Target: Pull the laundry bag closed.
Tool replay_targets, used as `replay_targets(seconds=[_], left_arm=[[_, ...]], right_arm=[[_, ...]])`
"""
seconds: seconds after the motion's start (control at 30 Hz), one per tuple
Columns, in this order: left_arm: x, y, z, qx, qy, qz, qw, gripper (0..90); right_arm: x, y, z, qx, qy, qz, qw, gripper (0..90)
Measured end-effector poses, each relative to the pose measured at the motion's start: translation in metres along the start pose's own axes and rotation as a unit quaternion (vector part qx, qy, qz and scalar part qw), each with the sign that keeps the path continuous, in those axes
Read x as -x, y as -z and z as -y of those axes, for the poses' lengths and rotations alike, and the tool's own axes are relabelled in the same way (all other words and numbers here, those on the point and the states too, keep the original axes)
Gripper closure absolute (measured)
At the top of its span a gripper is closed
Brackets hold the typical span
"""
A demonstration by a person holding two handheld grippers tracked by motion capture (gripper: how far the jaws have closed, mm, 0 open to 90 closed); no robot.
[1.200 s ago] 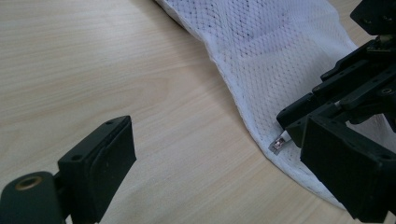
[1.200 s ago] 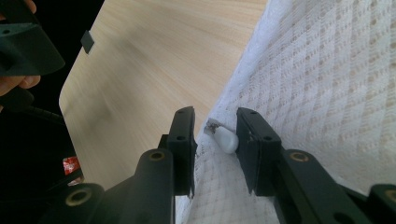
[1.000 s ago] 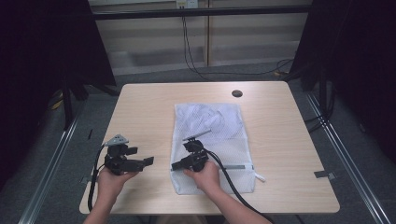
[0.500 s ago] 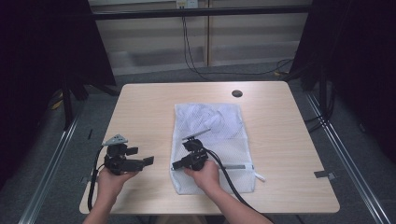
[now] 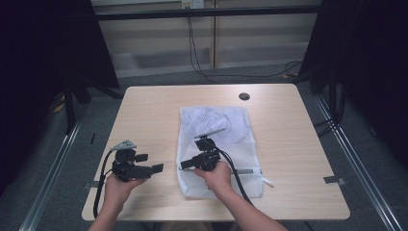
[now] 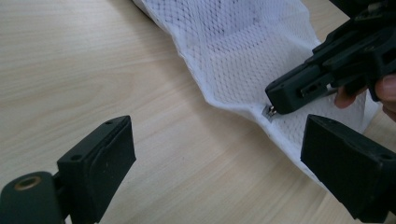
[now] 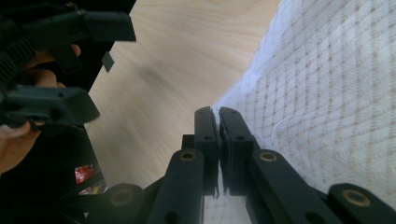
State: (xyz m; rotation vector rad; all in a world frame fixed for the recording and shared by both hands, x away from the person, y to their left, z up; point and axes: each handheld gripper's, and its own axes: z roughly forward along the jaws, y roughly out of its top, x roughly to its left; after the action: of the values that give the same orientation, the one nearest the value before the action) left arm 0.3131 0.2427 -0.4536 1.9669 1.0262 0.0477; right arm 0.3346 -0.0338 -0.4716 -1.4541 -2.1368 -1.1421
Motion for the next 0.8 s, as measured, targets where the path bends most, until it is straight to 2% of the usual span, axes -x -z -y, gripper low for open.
replay_targets(seconds=[0.17, 0.53, 0.6, 0.7, 0.8], left_arm=[[0.005, -0.007, 0.001, -0.010, 0.001, 0.019, 0.9998, 9.6], [0.012, -0.018, 0.003, -0.027, 0.009, 0.037, 0.9989, 9.6], [0.013, -0.019, 0.003, -0.030, 0.011, 0.046, 0.9984, 13.6], [0.015, -0.022, 0.004, -0.034, 0.013, 0.054, 0.9979, 14.9], [0.015, -0.024, 0.004, -0.036, 0.022, 0.063, 0.9971, 18.1]], right_arm=[[0.000, 0.005, -0.001, 0.009, 0.006, -0.004, 0.9999, 86.6], [-0.002, 0.011, -0.004, 0.017, 0.005, -0.008, 0.9998, 86.8], [-0.003, 0.011, -0.004, 0.017, 0.006, -0.010, 0.9998, 86.8], [-0.003, 0.011, -0.004, 0.017, 0.009, -0.009, 0.9998, 86.8], [-0.004, 0.011, -0.005, 0.019, 0.010, -0.009, 0.9997, 86.8]])
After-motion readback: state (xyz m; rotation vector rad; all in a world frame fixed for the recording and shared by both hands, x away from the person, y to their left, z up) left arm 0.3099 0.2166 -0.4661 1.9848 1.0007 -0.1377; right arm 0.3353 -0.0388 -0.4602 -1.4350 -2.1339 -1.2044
